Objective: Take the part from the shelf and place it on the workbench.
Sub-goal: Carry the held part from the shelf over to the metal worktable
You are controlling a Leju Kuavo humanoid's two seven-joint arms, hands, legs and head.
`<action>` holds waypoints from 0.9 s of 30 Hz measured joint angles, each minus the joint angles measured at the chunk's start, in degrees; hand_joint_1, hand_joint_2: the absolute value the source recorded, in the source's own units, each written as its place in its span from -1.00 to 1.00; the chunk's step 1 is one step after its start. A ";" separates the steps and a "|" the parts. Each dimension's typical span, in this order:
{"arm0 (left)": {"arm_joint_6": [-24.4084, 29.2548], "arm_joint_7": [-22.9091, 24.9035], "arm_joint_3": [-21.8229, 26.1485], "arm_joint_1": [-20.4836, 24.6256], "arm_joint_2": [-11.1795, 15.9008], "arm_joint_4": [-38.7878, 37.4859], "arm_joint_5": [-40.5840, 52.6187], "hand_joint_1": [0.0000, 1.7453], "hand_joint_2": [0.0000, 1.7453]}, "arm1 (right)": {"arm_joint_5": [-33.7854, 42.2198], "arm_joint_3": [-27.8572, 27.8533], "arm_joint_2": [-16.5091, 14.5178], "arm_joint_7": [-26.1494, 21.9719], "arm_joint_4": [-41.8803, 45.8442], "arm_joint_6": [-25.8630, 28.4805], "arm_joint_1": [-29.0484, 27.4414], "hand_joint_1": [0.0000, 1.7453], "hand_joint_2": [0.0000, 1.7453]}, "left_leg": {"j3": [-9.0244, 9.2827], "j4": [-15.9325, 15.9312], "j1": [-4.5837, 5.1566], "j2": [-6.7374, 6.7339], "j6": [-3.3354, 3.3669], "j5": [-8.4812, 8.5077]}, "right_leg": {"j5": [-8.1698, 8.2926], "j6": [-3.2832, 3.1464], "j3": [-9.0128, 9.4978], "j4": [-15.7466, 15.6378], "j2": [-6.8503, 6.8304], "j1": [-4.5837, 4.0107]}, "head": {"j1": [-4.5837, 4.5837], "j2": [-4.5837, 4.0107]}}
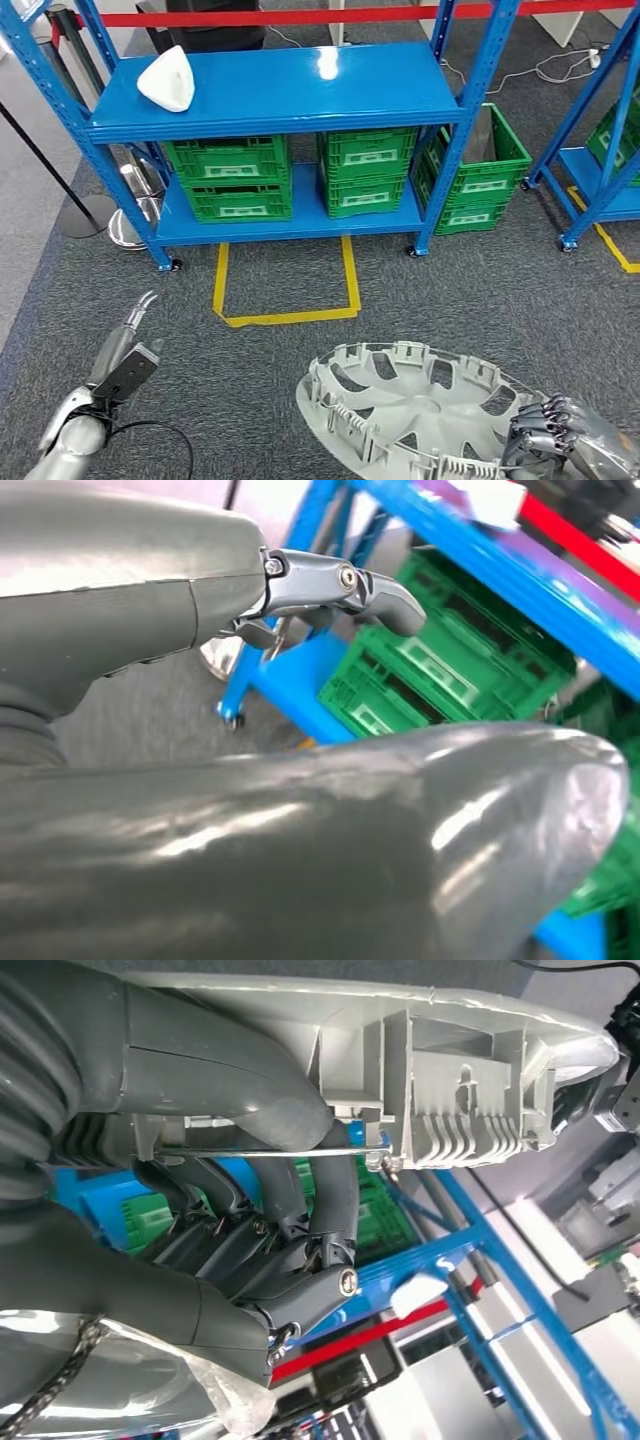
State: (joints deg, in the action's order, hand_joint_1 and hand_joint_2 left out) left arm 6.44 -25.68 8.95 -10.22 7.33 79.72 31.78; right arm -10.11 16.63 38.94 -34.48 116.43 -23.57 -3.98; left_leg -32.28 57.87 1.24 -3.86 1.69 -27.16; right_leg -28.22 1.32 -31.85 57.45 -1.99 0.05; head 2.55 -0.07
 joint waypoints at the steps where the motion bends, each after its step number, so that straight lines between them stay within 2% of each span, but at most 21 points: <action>1: 0.31 0.75 -0.69 0.04 0.72 0.31 0.80 -1.00 -1.00 | -0.03 0.08 -0.17 0.00 -0.22 -0.19 0.26 1.00 1.00 | -0.03 0.09 -0.06 -0.14 -0.30 -0.10 | 0.21 -0.28 -0.11 -0.08 0.39 0.11 | -0.01 0.00; 3: 0.99 1.78 -1.98 -0.01 1.68 0.56 2.21 -1.00 -1.00 | -0.19 0.36 -0.57 -0.03 -0.63 -0.34 0.84 1.00 1.00 | -0.76 2.10 -0.27 1.01 -1.01 -1.74 | 0.65 -0.91 -0.21 -0.32 1.11 0.41 | 0.09 0.00; 5: 2.16 2.09 -3.21 -0.54 1.89 -0.10 3.41 -1.00 -1.00 | -0.36 0.81 -1.07 -0.11 -0.98 -0.24 1.27 1.00 1.00 | -3.41 8.52 -0.62 2.76 -1.67 -5.52 | 0.92 -1.32 -0.44 -0.40 1.88 0.59 | 0.26 0.00; 6: 2.39 2.07 -3.82 -0.99 1.81 -0.89 3.54 -1.00 -1.00 | -0.44 1.05 -1.35 -0.16 -1.14 -0.17 1.32 1.00 1.00 | -5.08 12.46 -0.80 3.15 -1.87 -7.32 | 0.99 -1.38 -0.58 -0.39 2.34 0.60 | 0.30 0.00; 7: 2.28 2.02 -4.39 -1.52 1.68 -1.99 3.35 -1.00 -1.00 | -0.53 1.30 -1.61 -0.21 -1.27 -0.12 1.28 1.00 1.00 | -6.29 15.34 -0.96 3.26 -1.99 -8.27 | 1.03 -1.40 -0.68 -0.37 2.84 0.61 | 0.32 0.00; 8: 1.95 1.88 -4.94 -2.09 1.53 -3.27 3.02 -1.00 -1.00 | -0.62 1.54 -1.85 -0.26 -1.41 -0.08 1.23 1.00 1.00 | -6.67 16.35 -1.10 3.28 -2.06 -8.12 | 1.06 -1.38 -0.73 -0.34 3.37 0.61 | 0.33 0.00; 9: 1.73 1.65 -5.44 -2.61 1.40 -4.56 2.69 -1.00 -1.00 | -0.72 1.76 -2.07 -0.29 -1.52 -0.04 1.16 1.00 1.00 | -5.97 14.99 -1.24 3.33 -2.07 -6.80 | 1.08 -1.35 -0.75 -0.28 3.92 0.61 | 0.34 0.00; 10: 1.75 1.37 -5.85 -3.03 1.29 -5.73 2.46 -1.00 -1.00 | -0.79 1.94 -2.26 -0.32 -1.60 0.00 1.11 1.00 1.00 | -4.43 11.73 -1.38 3.61 -2.04 -4.73 | 1.08 -1.31 -0.74 -0.18 4.43 0.62 | 0.36 0.00; 12: 1.90 0.94 -6.40 -3.41 1.13 -7.58 2.24 -1.00 -1.00 | -0.85 2.15 -2.57 -0.37 -1.67 0.08 1.11 1.00 1.00 | -0.98 4.14 -1.68 5.47 -1.85 -1.52 | 1.07 -1.01 -0.97 0.14 5.28 0.57 | 0.33 0.00; 14: 1.94 0.82 -6.71 -3.50 1.03 -8.81 2.13 -1.00 -1.00 | -0.86 2.24 -2.77 -0.41 -1.69 0.15 1.14 1.00 1.00 | 0.25 0.90 -1.74 6.86 -1.57 -0.96 | 1.25 -0.32 -1.61 0.33 6.02 0.59 | 0.35 0.01; 16: 1.89 0.87 -6.96 -3.51 0.92 -9.41 2.11 -1.00 -1.00 | -0.91 2.26 -2.87 -0.41 -1.72 0.23 1.08 1.00 1.00 | 0.12 0.54 -1.64 6.34 -1.05 -0.86 | 1.51 0.46 -2.09 0.23 6.57 0.74 | 0.36 0.01; 17: 1.25 1.49 -7.06 -3.53 0.66 -9.72 2.57 -1.00 -1.00 | -1.06 2.22 -2.89 -0.22 -1.71 0.51 0.90 1.00 1.00 | 0.09 0.33 -1.62 6.04 -0.74 -0.74 | 1.32 0.76 -2.27 0.39 6.12 0.78 | 0.29 0.00; 19: -0.99 6.27 -6.98 -3.98 -1.00 -11.71 6.51 -1.00 -1.00 | -2.01 1.56 -2.91 0.61 -1.12 2.58 -0.95 1.00 1.00 | 0.20 0.03 -1.48 5.73 -0.62 -0.81 | 1.03 0.30 -1.89 0.20 4.81 0.77 | -0.02 0.00; 20: -1.07 10.58 -6.76 -4.49 -2.76 -14.17 10.02 -1.00 -1.00 | -2.73 0.73 -2.92 0.90 -0.32 4.23 -3.17 1.00 1.00 | 0.29 0.10 -1.22 5.71 -0.67 -0.99 | 0.94 -0.04 -1.59 0.16 4.20 0.86 | -0.18 -0.01; 21: 0.56 14.78 -6.43 -5.06 -4.81 -17.87 13.58 -1.00 -1.00 | -3.51 -0.36 -2.91 0.96 0.74 5.80 -5.86 1.00 1.00 | 0.42 0.30 -0.99 5.67 -0.64 -1.20 | 1.05 -0.42 -1.24 -0.02 4.19 1.00 | -0.25 -0.01; 22: 3.60 17.45 -5.98 -5.69 -7.02 -22.53 16.39 -1.00 -1.00 | -4.21 -1.62 -2.91 0.83 1.85 7.03 -8.64 1.00 1.00 | 0.48 0.55 -0.81 5.50 -0.39 -1.34 | 1.03 -0.38 -1.26 0.21 4.31 1.15 | -0.23 -0.02; 24: 9.53 18.01 -4.90 -6.63 -10.90 -31.50 19.18 -1.00 -1.00 | -5.29 -4.01 -2.88 0.63 3.84 8.55 -13.19 1.00 1.00 | 0.45 1.07 -0.66 5.20 0.04 -1.65 | 0.88 -0.24 -1.52 0.47 4.56 1.26 | -0.22 -0.02; 27: 11.07 16.16 -3.27 -6.66 -14.43 -39.32 20.27 -1.00 -1.00 | -5.83 -6.53 -2.85 0.71 6.08 9.71 -17.23 1.00 1.00 | 0.39 1.24 -0.57 5.12 0.44 -1.95 | 0.64 0.32 -1.87 0.39 4.50 1.32 | -0.33 -0.02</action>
State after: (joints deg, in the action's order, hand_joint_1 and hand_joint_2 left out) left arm 17.50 -9.52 5.68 -16.88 -7.10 40.40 52.04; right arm -15.95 10.09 36.09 -33.77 122.51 -13.86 -21.21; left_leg -31.89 59.11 0.68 1.25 2.13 -29.11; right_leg -27.58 1.64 -33.72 57.84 2.51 1.37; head 2.22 -0.08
